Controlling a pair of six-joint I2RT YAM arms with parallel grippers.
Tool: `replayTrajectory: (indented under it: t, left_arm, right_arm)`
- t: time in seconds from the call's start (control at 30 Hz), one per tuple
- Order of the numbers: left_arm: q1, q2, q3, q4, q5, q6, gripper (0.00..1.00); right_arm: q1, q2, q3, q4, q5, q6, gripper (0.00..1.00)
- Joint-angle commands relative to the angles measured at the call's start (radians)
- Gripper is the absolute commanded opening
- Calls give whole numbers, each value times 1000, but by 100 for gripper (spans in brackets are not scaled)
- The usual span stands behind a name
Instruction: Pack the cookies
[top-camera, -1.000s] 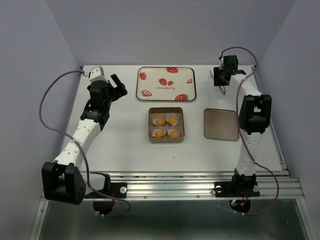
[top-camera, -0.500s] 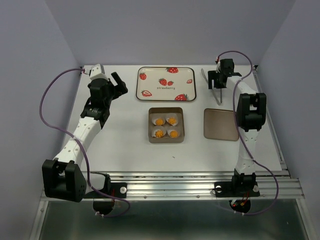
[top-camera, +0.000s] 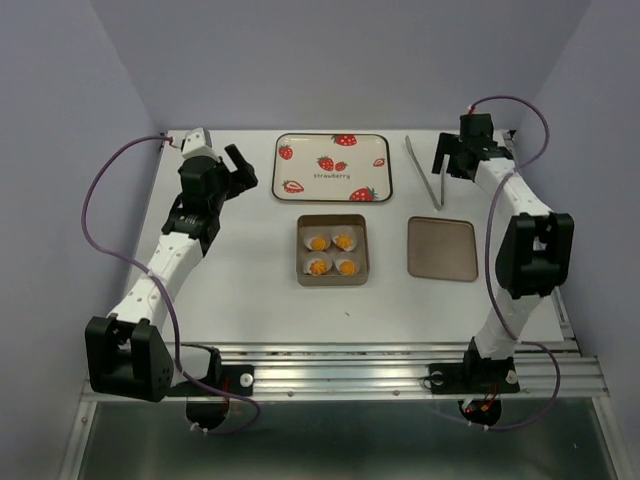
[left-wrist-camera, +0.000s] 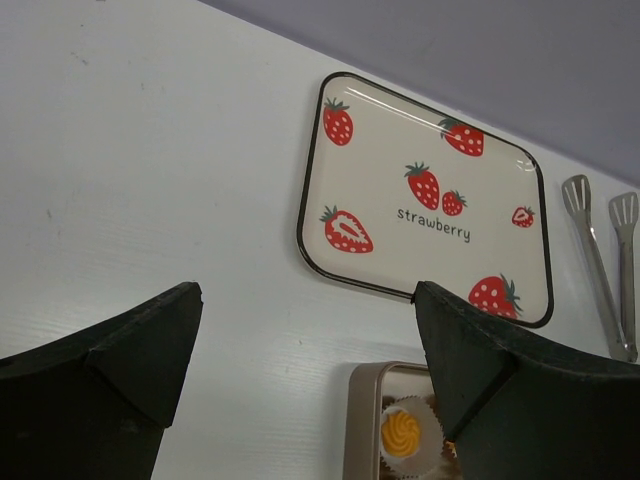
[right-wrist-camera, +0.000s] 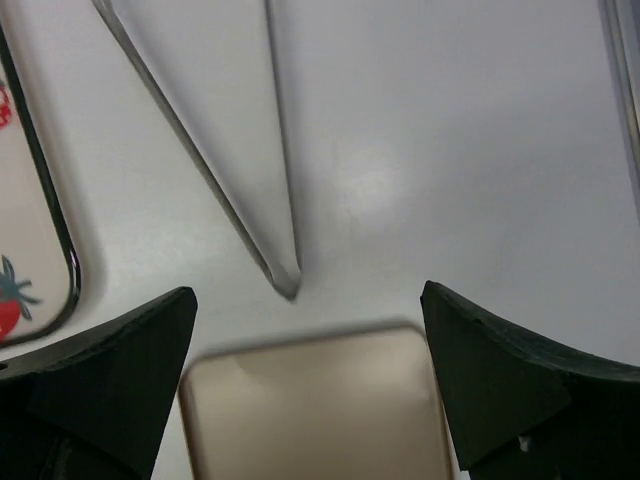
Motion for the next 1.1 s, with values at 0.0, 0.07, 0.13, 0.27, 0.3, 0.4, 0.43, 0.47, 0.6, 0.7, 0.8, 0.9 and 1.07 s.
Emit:
replayTrajectory:
  t: [0.0, 0.07, 0.13, 0.27, 0.3, 0.4, 0.43, 0.47, 0.6, 0.7, 0.8, 0.9, 1.07]
  left_arm:
    - [-3, -7, 51, 47, 36, 16, 99]
    - [-5, -7, 59, 44, 50, 25, 99]
    - [-5, -6, 71, 44, 64, 31, 99]
    - [-3, 6, 85, 51, 75, 33, 99]
    - [-5, 12, 88, 51, 76, 33, 99]
    - [-5, 34, 100, 51, 93, 39, 99]
    - [-5, 40, 102, 54, 95, 42, 99]
    - [-5, 46, 103, 56, 95, 43, 99]
    - [-3, 65, 108, 56, 90, 52, 99]
    - [-3, 63, 106, 56, 83, 59, 99]
    - [-3, 59, 103, 57, 86, 60, 99]
    - [-5, 56, 100, 56, 84, 62, 99]
    - [-5, 54, 100, 57, 90, 62, 99]
  right_arm:
    - [-22, -197, -226, -185, 120, 211, 100]
    - [-47, -289, -361, -186, 102, 255, 100]
    - [-83, -336, -430, -186, 68, 263, 100]
    - [-139, -373, -544, -157, 25, 265, 100]
    - [-150, -368, -568, -151, 8, 253, 99]
    - [-172, -339, -590, -124, -7, 245, 98]
    - [-172, -333, -590, -113, -9, 242, 98]
    - [-172, -327, -589, -105, -12, 239, 97]
    - [-181, -307, -598, -76, -17, 223, 89]
    - [-181, -291, -615, -58, -17, 225, 74]
    - [-181, -273, -625, -29, -44, 220, 66]
    - [-190, -270, -638, -4, -70, 214, 62]
    - [-201, -273, -656, 19, -83, 205, 54]
